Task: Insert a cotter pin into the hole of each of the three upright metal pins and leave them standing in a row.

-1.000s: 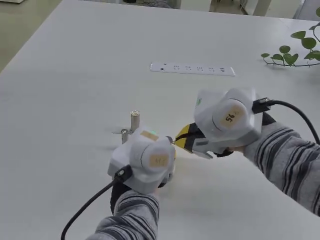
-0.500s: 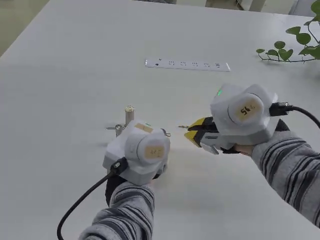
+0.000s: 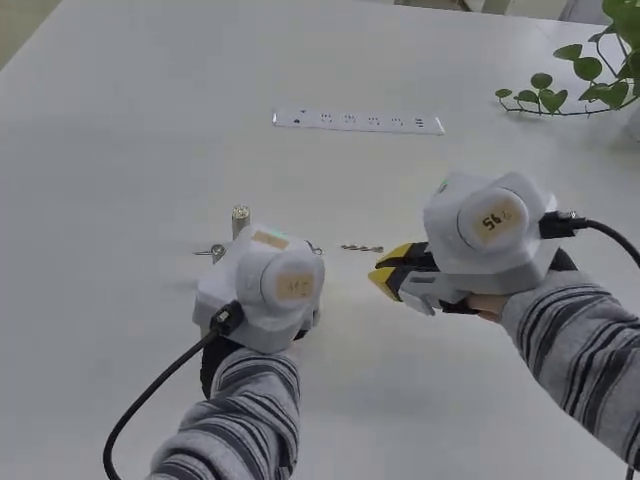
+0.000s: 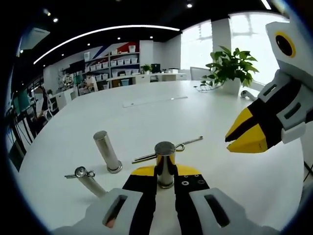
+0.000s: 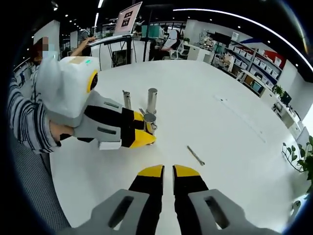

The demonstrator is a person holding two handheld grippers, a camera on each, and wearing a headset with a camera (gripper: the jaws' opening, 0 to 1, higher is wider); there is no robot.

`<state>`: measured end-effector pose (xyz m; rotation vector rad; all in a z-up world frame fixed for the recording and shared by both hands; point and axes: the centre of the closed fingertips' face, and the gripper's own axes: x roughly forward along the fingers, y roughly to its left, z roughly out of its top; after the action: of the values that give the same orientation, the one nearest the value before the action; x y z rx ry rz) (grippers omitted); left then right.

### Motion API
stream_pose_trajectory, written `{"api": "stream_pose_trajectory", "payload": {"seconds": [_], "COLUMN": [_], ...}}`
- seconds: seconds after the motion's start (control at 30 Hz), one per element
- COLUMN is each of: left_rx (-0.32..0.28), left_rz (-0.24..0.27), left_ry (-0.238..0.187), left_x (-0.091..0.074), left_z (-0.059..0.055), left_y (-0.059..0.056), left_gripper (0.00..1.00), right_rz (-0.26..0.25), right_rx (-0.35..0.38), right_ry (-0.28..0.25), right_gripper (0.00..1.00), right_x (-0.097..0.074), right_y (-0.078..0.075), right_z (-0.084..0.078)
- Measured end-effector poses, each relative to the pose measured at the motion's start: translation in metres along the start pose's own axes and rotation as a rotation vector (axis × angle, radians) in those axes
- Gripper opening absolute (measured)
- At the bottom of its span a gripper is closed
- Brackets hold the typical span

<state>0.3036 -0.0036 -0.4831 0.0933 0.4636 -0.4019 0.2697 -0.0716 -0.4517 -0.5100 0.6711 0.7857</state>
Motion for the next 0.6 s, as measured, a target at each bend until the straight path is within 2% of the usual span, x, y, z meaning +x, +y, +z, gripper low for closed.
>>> {"api": "stream_pose_trajectory", "payload": {"seconds": [0.33,0.4,0.6], "left_rx": [-0.001,-0.022,-0.024], "left_rz": [0.013,0.016,0.023], "left_ry": [0.009,0.013,0.01], "left_x": [0.0,-0.0002,-0.0006], "left_z": [0.0004,-0.0001,0.0], "left_y": [-0.0002,0.0002,0.0007], "left_gripper": [0.1,0.1,0.1], "right_rz": [0.005,0.009,0.013], "right_rx": [0.039,0.051,0.076], "right_ry": [-0.002,-0.002,-0.011], "right_gripper": [0.03,0.03,0.05], "right_x": [0.0022,0.0029,0.0041], "right_y": [0.0013,0.0021,0.0025], "right_z": [-0.0011,-0.0016,-0.0008]}}
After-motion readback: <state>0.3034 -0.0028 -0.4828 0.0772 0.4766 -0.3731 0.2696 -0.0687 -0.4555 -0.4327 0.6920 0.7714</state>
